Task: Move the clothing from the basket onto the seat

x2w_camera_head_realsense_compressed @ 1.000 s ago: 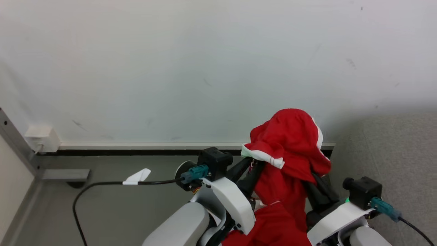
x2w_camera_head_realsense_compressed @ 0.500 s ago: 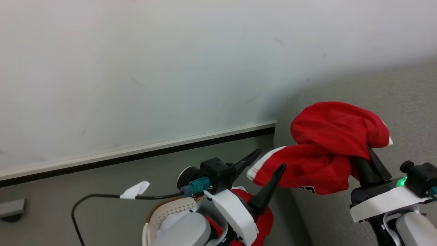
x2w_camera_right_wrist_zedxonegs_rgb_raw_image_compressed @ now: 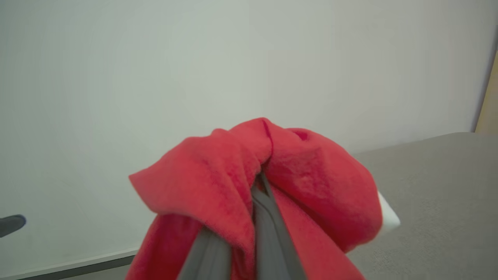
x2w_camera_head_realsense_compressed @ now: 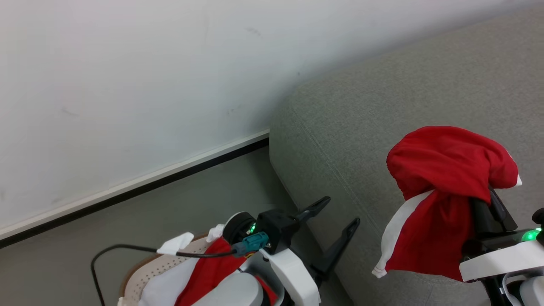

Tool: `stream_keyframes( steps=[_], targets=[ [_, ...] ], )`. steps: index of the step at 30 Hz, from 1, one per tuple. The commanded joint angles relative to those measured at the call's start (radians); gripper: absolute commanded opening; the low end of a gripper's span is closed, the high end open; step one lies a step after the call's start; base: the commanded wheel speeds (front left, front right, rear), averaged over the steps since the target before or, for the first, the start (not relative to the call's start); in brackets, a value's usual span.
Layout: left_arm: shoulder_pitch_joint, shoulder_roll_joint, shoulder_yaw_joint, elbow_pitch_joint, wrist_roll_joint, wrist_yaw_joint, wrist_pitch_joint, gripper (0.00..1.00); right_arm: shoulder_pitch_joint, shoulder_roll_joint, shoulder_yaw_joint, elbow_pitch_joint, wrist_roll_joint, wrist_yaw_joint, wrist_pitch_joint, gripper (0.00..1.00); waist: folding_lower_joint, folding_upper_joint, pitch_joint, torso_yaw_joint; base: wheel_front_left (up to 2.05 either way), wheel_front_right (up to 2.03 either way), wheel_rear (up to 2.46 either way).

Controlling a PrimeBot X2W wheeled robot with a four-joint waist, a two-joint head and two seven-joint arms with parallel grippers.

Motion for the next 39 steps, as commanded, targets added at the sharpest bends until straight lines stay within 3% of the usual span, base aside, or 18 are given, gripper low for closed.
stream_keyframes(
  steps=[1, 11, 29, 33, 39],
  targets=[
    [-0.008, 0.008, -0.001, 0.006, 0.013, 0.001, -0.006, 1.00, 0.015, 0.008, -0.012, -0.015, -0.010, -0.002, 0.004, 0.00, 0.0000, -0.0001, 0.027, -0.025, 0.00, 0.00, 0.00],
    [-0.065, 0.027, -0.010, 0.009, 0.042, -0.013, -0.008, 1.00, -0.099, -0.015, -0.074, -0.004, 0.021, -0.002, 0.012, 0.00, 0.0000, -0.0001, 0.139, 0.018, 0.00, 0.00, 0.00],
    [-0.256, 0.111, 0.008, -0.098, 0.108, -0.024, 0.082, 1.00, -0.616, -0.297, -0.285, 0.337, 0.122, -0.002, 0.003, 0.00, 0.0000, -0.0001, 0.596, 0.268, 0.00, 0.00, 0.00],
    [-0.278, 0.108, 0.016, -0.099, 0.111, -0.019, 0.064, 1.00, -0.704, -0.336, -0.280, 0.451, 0.092, -0.002, 0.023, 0.00, 0.0000, -0.0001, 0.641, 0.313, 0.00, 0.00, 0.00],
    [-0.289, 0.100, 0.018, -0.075, 0.102, -0.019, 0.039, 1.00, -0.762, -0.361, -0.188, 0.645, 0.040, -0.002, 0.108, 0.00, 0.0000, -0.0001, 0.652, 0.343, 0.00, 0.00, 0.00]
  ],
)
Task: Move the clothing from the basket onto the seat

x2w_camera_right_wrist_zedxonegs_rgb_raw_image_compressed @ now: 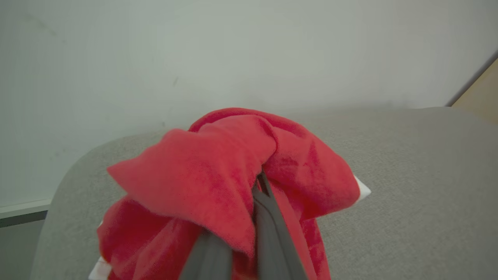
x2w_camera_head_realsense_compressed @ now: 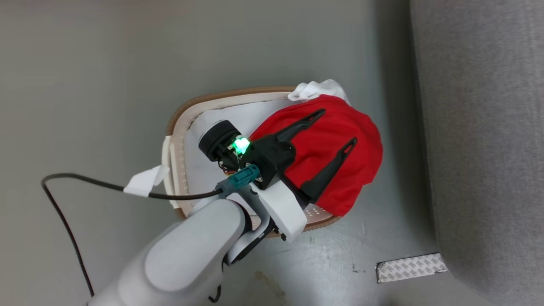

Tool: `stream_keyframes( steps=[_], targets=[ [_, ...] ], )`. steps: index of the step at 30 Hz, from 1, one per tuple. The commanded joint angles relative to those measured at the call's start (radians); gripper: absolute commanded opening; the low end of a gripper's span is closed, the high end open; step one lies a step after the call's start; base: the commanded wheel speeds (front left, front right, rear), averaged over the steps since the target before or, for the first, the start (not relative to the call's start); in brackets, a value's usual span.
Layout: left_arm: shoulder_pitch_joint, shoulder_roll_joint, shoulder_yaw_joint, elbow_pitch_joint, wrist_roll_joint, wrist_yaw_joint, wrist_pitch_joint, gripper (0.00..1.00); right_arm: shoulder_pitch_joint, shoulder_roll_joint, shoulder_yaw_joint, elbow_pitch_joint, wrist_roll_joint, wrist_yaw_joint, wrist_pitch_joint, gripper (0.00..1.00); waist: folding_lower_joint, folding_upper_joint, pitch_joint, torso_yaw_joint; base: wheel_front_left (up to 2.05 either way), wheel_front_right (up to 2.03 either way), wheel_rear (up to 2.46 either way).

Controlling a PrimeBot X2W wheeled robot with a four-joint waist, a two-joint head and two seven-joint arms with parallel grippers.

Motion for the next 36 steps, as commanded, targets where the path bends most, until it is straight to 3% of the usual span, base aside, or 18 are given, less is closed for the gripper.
stream_keyframes(
  steps=[1, 2, 4, 5, 6, 7, 16, 24, 31, 36],
  targets=[
    [-0.010, 0.000, -0.001, 0.008, -0.007, -0.002, -0.010, 1.00, -0.016, -0.008, 0.019, 0.035, -0.009, -0.002, 0.020, 0.00, -0.0004, 0.0000, 0.017, 0.027, 0.00, 0.00, 0.00],
    [-0.010, -0.001, -0.001, 0.013, -0.010, -0.002, -0.014, 1.00, -0.012, -0.006, 0.036, 0.061, -0.005, -0.002, 0.041, 0.00, -0.0004, 0.0000, 0.012, 0.027, 0.00, 0.00, 0.00],
    [-0.006, -0.001, 0.001, 0.020, -0.016, 0.000, -0.021, 1.00, -0.009, -0.004, 0.068, 0.100, 0.006, -0.002, 0.080, 0.24, -0.0004, 0.0000, -0.001, 0.025, 0.00, 0.00, 0.00],
    [-0.003, -0.002, 0.001, 0.026, -0.019, 0.002, -0.022, 1.00, -0.006, -0.001, 0.086, 0.111, 0.010, -0.002, 0.096, 0.44, -0.0004, 0.0000, -0.009, 0.022, 0.00, 0.00, 0.00],
    [0.001, 0.000, 0.000, 0.032, -0.019, 0.003, -0.026, 1.00, -0.003, 0.004, 0.107, 0.116, 0.018, -0.002, 0.112, 0.83, -0.0004, 0.0000, -0.018, 0.018, 0.00, 0.00, 0.00],
    [0.004, 0.001, 0.000, 0.037, -0.020, 0.004, -0.029, 1.00, 0.001, 0.007, 0.129, 0.119, 0.025, -0.002, 0.127, 1.00, -0.0004, 0.0000, -0.027, 0.014, 0.00, 0.00, 0.00],
    [0.071, 0.010, 0.011, 0.088, -0.052, 0.020, -0.062, 1.00, 0.052, -0.010, 0.348, 0.059, 0.100, -0.002, 0.234, 1.00, -0.0004, 0.0000, -0.197, -0.048, 0.00, 0.00, 0.00],
    [0.159, 0.041, 0.081, 0.116, -0.121, 0.065, -0.120, 1.00, 0.078, -0.141, 0.531, -0.138, 0.155, -0.002, 0.233, 1.00, -0.0004, 0.0000, -0.419, -0.067, 0.00, 0.00, 0.00],
    [0.248, 0.072, 0.169, 0.113, -0.181, 0.130, -0.157, 1.00, 0.117, -0.166, 0.575, -0.309, 0.208, -0.002, 0.173, 1.00, -0.0004, 0.0000, -0.564, -0.045, 0.00, 0.00, 0.00],
    [0.324, 0.092, 0.234, 0.105, -0.220, 0.170, -0.171, 1.00, 0.221, -0.127, 0.508, -0.371, 0.233, -0.002, 0.079, 1.00, -0.0004, 0.0000, -0.636, -0.008, 0.00, 0.00, 0.00]
  ],
)
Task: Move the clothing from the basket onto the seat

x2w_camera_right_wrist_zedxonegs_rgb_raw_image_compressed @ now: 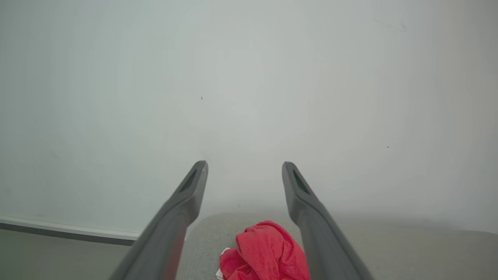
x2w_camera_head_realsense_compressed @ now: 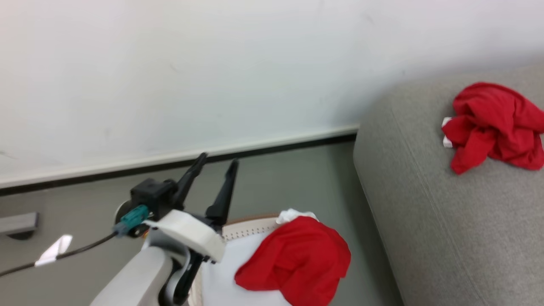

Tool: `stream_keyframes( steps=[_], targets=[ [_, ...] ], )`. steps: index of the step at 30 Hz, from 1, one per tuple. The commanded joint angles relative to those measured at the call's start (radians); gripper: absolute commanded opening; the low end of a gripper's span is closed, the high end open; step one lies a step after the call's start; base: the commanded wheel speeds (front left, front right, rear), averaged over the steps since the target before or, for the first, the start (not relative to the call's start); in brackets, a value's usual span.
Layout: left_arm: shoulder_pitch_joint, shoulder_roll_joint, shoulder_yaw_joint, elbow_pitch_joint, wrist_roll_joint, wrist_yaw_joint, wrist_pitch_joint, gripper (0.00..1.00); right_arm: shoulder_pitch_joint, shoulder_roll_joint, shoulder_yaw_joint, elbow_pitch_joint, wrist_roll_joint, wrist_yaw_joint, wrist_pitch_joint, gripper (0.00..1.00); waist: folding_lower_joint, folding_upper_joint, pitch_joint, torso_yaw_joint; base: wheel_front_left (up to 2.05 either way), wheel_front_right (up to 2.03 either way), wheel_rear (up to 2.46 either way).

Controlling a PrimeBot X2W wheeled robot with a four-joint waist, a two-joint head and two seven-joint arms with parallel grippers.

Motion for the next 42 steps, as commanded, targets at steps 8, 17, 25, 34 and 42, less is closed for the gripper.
stream_keyframes(
  steps=[8, 17, 25, 34, 42],
  targets=[
    [0.202, 0.052, 0.125, -0.032, -0.019, 0.081, -0.016, 1.00, 0.301, 0.178, -0.200, -0.072, -0.075, -0.002, -0.190, 1.00, 0.0004, 0.0000, -0.129, 0.076, 0.00, 0.00, 0.00],
    [0.416, -0.006, 0.334, -0.125, 0.041, 0.108, -0.017, 1.00, 0.608, 0.398, -0.331, -0.203, -0.210, -0.002, -0.239, 1.00, 0.0004, 0.0000, -0.176, 0.121, 0.00, 0.00, 0.00],
    [0.573, -0.106, 0.489, -0.165, 0.156, 0.046, -0.017, 1.00, 0.778, 0.526, -0.367, -0.251, -0.294, -0.002, -0.261, 1.00, 0.0004, 0.0000, -0.201, 0.149, 0.00, 0.00, 0.00],
    [0.589, -0.178, 0.560, -0.138, 0.235, -0.038, -0.017, 1.00, 0.800, 0.566, -0.362, -0.260, -0.330, -0.002, -0.264, 1.00, 0.0004, 0.0000, -0.191, 0.159, 0.00, 0.00, 0.00],
    [0.568, -0.216, 0.612, -0.122, 0.288, -0.088, -0.017, 1.00, 0.773, 0.569, -0.356, -0.269, -0.337, -0.002, -0.264, 1.00, 0.0004, 0.0000, -0.175, 0.150, 0.00, 0.00, 0.00]
  ],
)
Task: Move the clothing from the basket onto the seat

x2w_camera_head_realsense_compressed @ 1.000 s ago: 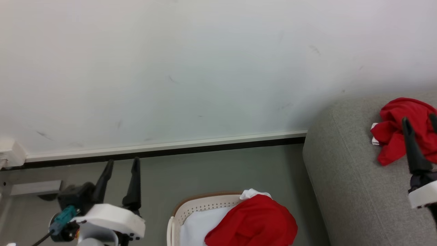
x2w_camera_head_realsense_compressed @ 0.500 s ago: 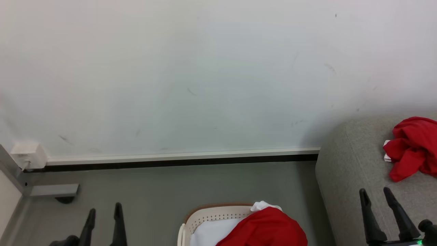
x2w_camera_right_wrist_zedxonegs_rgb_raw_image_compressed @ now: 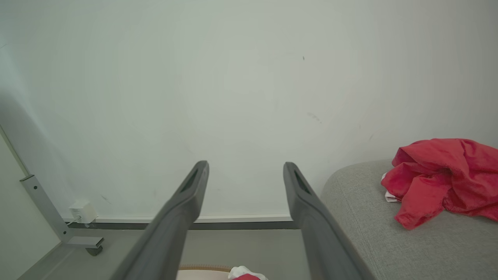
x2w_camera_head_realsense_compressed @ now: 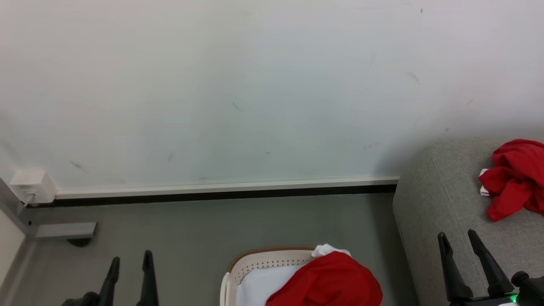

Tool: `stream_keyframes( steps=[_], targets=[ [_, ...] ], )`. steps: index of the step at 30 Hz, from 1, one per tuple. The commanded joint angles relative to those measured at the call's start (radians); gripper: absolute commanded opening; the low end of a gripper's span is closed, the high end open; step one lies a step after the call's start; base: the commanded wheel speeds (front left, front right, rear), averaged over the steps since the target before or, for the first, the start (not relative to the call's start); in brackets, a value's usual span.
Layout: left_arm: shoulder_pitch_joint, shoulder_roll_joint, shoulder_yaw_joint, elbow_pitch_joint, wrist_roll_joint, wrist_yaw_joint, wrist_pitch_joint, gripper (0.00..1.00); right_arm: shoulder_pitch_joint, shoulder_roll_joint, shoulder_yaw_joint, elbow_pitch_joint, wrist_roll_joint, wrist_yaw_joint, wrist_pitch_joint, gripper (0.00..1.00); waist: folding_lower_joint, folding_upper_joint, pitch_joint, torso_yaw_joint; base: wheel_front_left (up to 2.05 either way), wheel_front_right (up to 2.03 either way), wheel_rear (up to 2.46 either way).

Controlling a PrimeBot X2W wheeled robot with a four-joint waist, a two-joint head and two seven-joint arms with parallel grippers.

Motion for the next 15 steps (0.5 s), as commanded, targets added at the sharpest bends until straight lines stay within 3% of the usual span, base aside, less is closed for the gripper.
stream_keyframes(
  steps=[1, 15],
  targets=[
    [-0.010, -0.003, 0.011, 0.002, 0.011, -0.007, 0.000, 1.00, -0.016, -0.003, 0.002, -0.006, -0.004, -0.002, -0.003, 1.00, 0.0000, 0.0000, 0.004, -0.004, 0.00, 0.00, 0.00],
    [-0.125, -0.037, -0.004, 0.038, 0.061, -0.079, -0.001, 1.00, -0.083, -0.011, -0.017, -0.038, -0.006, -0.002, -0.003, 1.00, 0.0000, 0.0000, 0.111, -0.080, 0.00, 0.00, 0.00]
  ],
)
